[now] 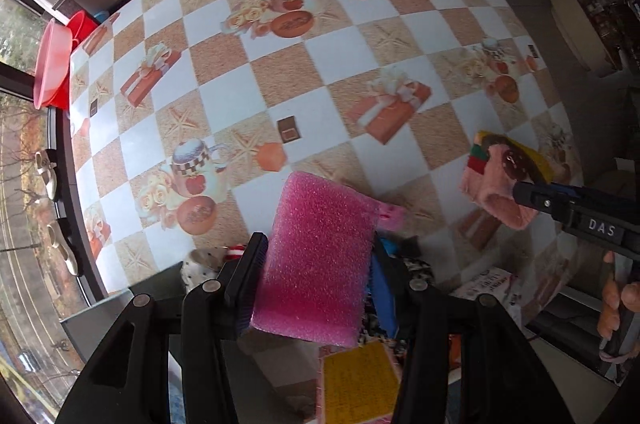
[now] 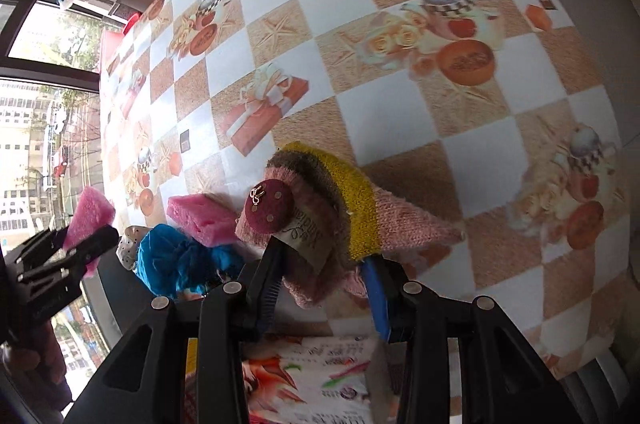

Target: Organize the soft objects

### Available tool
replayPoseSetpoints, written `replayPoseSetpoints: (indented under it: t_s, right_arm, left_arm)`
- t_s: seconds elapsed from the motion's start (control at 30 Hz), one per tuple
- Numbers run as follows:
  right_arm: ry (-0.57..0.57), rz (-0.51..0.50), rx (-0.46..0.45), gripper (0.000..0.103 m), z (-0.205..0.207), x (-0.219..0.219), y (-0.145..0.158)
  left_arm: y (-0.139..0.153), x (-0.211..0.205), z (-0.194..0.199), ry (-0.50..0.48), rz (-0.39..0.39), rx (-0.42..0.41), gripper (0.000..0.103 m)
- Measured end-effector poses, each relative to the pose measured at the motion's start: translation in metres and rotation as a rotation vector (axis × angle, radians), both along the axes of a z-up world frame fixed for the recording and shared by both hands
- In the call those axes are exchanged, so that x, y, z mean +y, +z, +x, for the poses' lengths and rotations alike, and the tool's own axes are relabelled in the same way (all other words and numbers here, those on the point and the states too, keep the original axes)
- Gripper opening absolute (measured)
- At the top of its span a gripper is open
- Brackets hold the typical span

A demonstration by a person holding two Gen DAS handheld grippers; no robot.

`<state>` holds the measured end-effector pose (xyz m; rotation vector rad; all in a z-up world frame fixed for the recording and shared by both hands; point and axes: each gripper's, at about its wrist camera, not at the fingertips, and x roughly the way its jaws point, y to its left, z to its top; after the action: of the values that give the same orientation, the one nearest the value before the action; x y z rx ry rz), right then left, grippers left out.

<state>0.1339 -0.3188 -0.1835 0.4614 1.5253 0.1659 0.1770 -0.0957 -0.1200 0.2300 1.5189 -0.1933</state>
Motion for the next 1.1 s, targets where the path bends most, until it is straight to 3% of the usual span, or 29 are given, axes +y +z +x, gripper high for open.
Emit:
replayPoseSetpoints:
  t_s: [0.5, 0.77, 0.9, 1.1]
  right_arm:
    - [-0.007, -0.035, -0.020, 0.040, -0.071, -0.063, 0.030]
    - [-0.095, -0.064, 0.001, 0.040, -0.135, -0.071, 0.037]
    - [-0.116, -0.082, 0.020, 0.040, -0.170, -0.060, 0.038]
    - [-0.140, -0.084, 0.018, 0.040, -0.209, -0.037, 0.046]
  left_arm:
    - [0.048, -0.096, -0.122, -0.047, -0.131, -0.025, 0.052]
    - [0.047, -0.116, -0.181, -0.150, -0.229, 0.038, 0.052]
    - [0.042, -0.120, -0.211, -0.241, -0.236, 0.060, 0.052]
    - [0.042, -0.107, -0.241, -0.285, -0.258, 0.064, 0.052]
